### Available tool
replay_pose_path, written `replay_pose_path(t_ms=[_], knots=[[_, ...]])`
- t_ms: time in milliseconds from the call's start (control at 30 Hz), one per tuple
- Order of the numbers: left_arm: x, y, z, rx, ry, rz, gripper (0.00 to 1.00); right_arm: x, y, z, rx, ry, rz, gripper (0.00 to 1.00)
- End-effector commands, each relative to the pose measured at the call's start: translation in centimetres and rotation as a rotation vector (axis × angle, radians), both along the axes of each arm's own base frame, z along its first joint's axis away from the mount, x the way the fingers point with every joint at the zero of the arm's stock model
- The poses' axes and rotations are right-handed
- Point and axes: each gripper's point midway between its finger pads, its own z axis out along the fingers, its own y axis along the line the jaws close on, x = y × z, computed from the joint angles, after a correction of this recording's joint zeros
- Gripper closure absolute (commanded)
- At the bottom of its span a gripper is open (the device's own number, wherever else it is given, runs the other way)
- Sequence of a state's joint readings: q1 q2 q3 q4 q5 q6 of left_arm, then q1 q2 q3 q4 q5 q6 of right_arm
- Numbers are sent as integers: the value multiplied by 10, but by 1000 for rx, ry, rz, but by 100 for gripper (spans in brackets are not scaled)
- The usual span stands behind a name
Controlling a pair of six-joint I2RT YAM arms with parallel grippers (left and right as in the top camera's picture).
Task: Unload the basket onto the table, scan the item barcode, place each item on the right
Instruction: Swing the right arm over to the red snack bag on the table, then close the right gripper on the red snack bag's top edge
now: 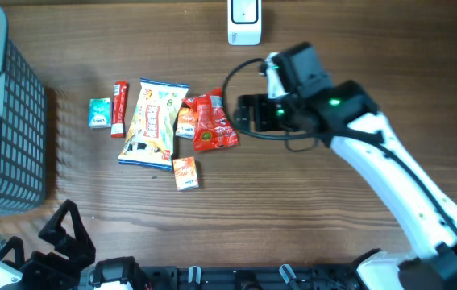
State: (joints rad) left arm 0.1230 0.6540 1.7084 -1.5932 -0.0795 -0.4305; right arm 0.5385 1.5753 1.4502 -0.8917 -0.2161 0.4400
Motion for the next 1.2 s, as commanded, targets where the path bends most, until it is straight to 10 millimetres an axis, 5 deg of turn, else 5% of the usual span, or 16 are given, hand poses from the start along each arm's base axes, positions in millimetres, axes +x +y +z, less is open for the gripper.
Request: replay_pose_path(t_ms=[0, 300, 567, 767, 1000, 1167], knots=[[0, -2, 2, -6, -7, -6, 0, 21, 20, -5, 97, 50, -129, 0], [0, -2, 2, -6, -7, -6, 0, 44, 29, -45, 78, 93, -189, 0], [0, -2, 2, -6, -7, -7, 0, 54, 33, -96, -31, 69, 22, 0], [0, -2, 2, -6, -7, -6, 0, 57, 28, -134, 85, 221, 67, 0], [0, -2, 2, -6, -7, -7, 0, 60, 18, -127, 449, 285, 267, 0], [0, -2, 2, -6, -7, -6, 0, 52, 17, -149, 494, 357, 266, 0]])
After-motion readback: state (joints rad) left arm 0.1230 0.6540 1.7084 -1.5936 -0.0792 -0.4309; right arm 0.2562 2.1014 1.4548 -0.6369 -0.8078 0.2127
